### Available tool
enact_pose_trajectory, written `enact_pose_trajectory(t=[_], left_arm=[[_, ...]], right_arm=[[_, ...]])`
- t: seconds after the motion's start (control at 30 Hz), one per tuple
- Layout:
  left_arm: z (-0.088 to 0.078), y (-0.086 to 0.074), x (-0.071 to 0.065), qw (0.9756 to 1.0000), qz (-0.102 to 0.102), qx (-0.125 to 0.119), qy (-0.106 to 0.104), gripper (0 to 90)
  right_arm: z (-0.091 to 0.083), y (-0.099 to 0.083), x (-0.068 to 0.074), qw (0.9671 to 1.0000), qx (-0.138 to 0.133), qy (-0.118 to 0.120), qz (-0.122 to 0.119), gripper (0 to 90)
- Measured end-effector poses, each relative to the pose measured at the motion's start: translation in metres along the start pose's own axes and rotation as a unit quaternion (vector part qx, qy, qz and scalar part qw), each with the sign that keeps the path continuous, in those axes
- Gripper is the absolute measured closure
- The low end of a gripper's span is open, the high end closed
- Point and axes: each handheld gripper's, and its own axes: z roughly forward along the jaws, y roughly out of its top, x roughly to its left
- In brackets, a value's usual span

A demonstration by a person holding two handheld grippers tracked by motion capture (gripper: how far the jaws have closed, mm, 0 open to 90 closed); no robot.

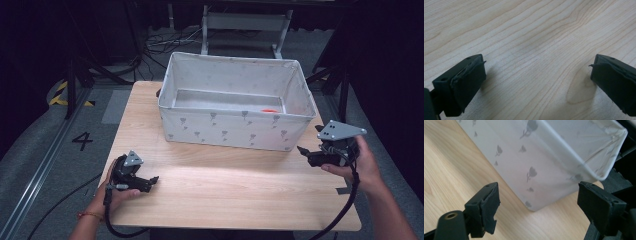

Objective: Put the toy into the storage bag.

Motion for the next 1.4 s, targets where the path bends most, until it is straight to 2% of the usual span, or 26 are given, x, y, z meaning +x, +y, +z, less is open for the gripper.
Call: enact_pose_trajectory(t=[0.1, 0.33, 0.4, 0.43, 0.47, 0.53, 0.87, 0.97, 1.07, 1.2, 1.23, 1.3, 1.4], left_arm=[[0.000, 0.000, 0.000, 1.0000, 0.000, 0.000, 0.000, 0.2], [0.000, 0.000, 0.000, 1.0000, 0.000, 0.000, 0.001, 0.3], [0.000, 0.000, 0.000, 1.0000, 0.002, -0.001, 0.003, 0.3], [0.000, 0.000, 0.000, 1.0000, 0.000, 0.000, 0.001, 0.3], [0.000, 0.000, 0.000, 1.0000, 0.001, -0.001, 0.002, 0.3], [0.000, 0.000, 0.000, 1.0000, 0.000, -0.001, 0.002, 0.3], [0.000, 0.000, 0.000, 1.0000, -0.002, 0.000, 0.002, 0.2], [0.000, 0.000, 0.000, 1.0000, -0.002, 0.000, 0.002, 0.3], [0.000, 0.000, -0.001, 1.0000, -0.003, 0.000, 0.006, 0.4], [0.000, 0.000, -0.001, 1.0000, -0.003, -0.001, 0.005, 0.5], [0.001, 0.000, -0.001, 1.0000, -0.006, -0.001, 0.004, 0.4], [0.001, 0.001, -0.001, 1.0000, -0.007, -0.002, 0.004, 0.3], [0.001, 0.001, -0.001, 1.0000, -0.008, -0.002, 0.004, 0.2]], right_arm=[[0.005, -0.014, 0.005, 0.9999, 0.009, 0.001, 0.010, 18.9], [0.021, -0.046, 0.017, 0.9996, 0.021, 0.009, 0.015, 18.3], [0.023, -0.050, 0.018, 0.9996, 0.023, 0.006, 0.015, 18.3], [0.025, -0.054, 0.019, 0.9996, 0.022, -0.003, 0.017, 18.5], [0.026, -0.058, 0.019, 0.9995, 0.020, -0.008, 0.025, 18.8], [0.030, -0.070, 0.019, 0.9990, 0.017, -0.002, 0.043, 17.7], [0.046, -0.110, 0.023, 0.9960, 0.034, 0.013, 0.082, 17.5], [0.048, -0.121, 0.025, 0.9941, 0.032, 0.012, 0.102, 16.9], [0.049, -0.133, 0.026, 0.9924, 0.029, 0.030, 0.116, 16.9], [0.051, -0.144, 0.029, 0.9912, 0.032, 0.023, 0.126, 16.9], [0.052, -0.149, 0.030, 0.9905, 0.033, 0.020, 0.132, 16.9], [0.052, -0.157, 0.031, 0.9875, 0.026, 0.030, 0.152, 16.9], [0.056, -0.167, 0.033, 0.9845, 0.024, 0.037, 0.170, 17.0]])
